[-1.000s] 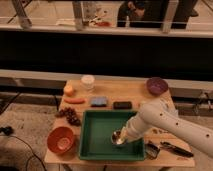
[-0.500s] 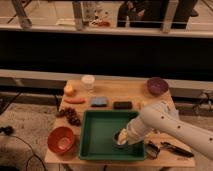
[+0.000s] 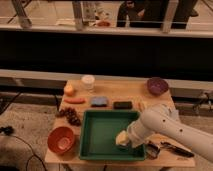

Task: Stack cups into tray

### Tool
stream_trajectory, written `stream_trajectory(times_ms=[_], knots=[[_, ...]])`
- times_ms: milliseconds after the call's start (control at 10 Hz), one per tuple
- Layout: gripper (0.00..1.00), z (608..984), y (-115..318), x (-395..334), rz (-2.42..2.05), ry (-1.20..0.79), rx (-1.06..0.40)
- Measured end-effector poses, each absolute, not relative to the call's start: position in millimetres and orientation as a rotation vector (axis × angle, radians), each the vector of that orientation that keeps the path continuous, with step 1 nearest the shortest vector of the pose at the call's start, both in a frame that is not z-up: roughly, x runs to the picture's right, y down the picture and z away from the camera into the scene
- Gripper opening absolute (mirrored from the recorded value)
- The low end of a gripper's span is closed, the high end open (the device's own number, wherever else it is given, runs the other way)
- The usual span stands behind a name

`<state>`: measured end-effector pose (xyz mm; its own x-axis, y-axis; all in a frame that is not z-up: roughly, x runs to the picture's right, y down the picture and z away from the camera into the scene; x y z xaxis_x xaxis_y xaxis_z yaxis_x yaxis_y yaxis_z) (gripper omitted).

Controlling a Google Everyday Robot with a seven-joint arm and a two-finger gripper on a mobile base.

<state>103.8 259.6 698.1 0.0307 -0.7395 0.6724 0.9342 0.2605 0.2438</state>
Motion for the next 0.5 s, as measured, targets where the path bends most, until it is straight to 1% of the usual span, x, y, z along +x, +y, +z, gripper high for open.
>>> stream_trajectory(times_ms=[100, 200, 300, 500], knots=[[0.61, 698, 260, 104, -1.319, -0.81, -0.298], [0.75, 689, 263, 102, -1.319, -0.81, -0.296], [0.8, 685, 264, 102, -1.317, -0.809, -0.295], [0.8, 680, 266, 100, -1.316, -0.81, -0.297]])
